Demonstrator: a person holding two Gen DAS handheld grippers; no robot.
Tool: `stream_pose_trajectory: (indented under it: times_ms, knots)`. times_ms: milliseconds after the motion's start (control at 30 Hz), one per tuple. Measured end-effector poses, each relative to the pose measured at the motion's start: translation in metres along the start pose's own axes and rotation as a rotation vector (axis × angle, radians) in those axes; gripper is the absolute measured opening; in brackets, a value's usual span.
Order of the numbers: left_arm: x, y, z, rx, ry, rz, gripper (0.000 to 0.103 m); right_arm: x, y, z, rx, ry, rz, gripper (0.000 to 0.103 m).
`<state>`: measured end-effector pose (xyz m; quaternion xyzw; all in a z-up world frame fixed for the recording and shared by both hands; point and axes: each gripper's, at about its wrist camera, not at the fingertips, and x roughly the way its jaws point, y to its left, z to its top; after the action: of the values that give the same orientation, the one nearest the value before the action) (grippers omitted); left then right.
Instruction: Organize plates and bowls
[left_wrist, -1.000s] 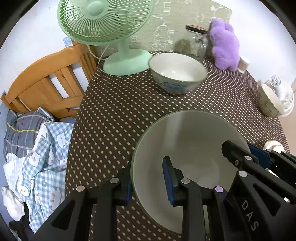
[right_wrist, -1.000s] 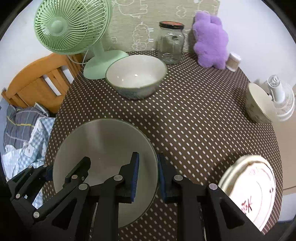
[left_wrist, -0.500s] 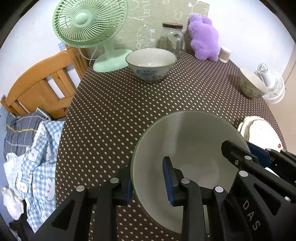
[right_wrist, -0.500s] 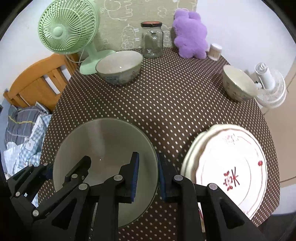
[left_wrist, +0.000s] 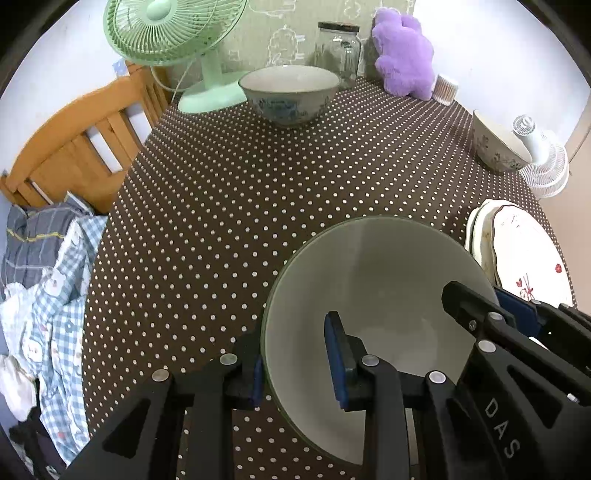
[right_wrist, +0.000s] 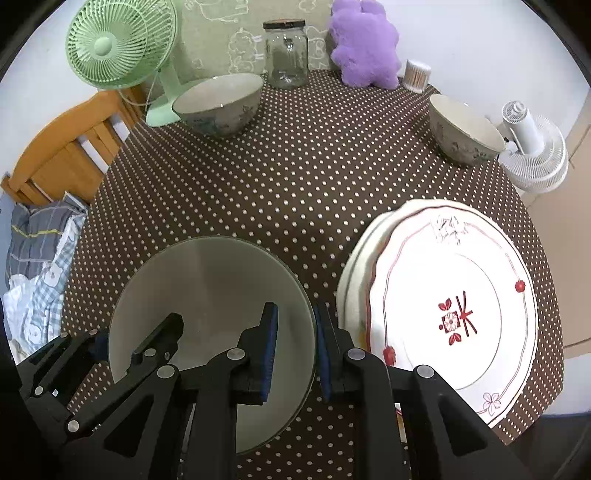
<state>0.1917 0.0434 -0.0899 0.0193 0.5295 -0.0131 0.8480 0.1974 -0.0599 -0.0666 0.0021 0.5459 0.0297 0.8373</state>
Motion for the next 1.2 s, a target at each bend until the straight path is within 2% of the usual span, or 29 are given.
stream_pose_trajectory:
  times_ms: [200, 433, 500, 567, 600, 633, 667, 700, 733, 767, 900, 1200]
  knots:
    - [0.0, -0.002, -0.002, 0.002, 0.007, 0.005, 0.027, 0.001, 0.001, -0.001, -0.005, 0.004, -0.005, 0.023]
    - [-0.004, -0.004, -0.004, 0.013, 0.034, -0.006, 0.037, 0.001, -0.001, -0.003, -0.007, 0.025, 0.02, 0.023]
    - [-0.007, -0.004, -0.005, 0.015, 0.034, -0.011, 0.04, 0.0, -0.001, -0.004, -0.017, 0.029, 0.027, 0.023]
    - [-0.011, -0.003, -0.005, 0.017, 0.031, -0.013, 0.055, -0.002, -0.001, -0.004, -0.025, 0.028, 0.021, 0.024]
    - [-0.013, -0.003, -0.005, 0.017, 0.027, -0.012, 0.059, -0.004, -0.001, -0.003, -0.028, 0.028, 0.021, 0.025]
    - [-0.016, -0.003, -0.004, 0.014, 0.023, -0.01, 0.064, -0.006, -0.001, -0.003, -0.029, 0.023, 0.02, 0.033]
    - [-0.018, -0.002, -0.004, 0.009, 0.021, -0.013, 0.069, -0.01, -0.001, -0.003, -0.028, 0.009, 0.019, 0.045]
    - [-0.02, -0.001, -0.003, 0.005, 0.015, -0.02, 0.073, -0.013, -0.001, -0.002, -0.027, -0.002, 0.024, 0.05]
    - [-0.023, 0.0, -0.002, 0.004, 0.008, -0.023, 0.078, -0.016, -0.001, -0.002, -0.025, -0.013, 0.031, 0.061]
    - [-0.026, 0.0, -0.001, 0.007, -0.004, -0.019, 0.079, -0.019, 0.0, -0.001, -0.026, -0.023, 0.034, 0.064]
    - [-0.038, 0.005, 0.001, 0.007, -0.023, -0.045, 0.081, -0.03, 0.003, 0.002, -0.034, -0.043, 0.034, 0.064]
    - [-0.065, 0.017, 0.024, -0.013, -0.097, -0.042, 0.083, -0.062, 0.009, 0.023, -0.015, -0.101, 0.024, 0.064]
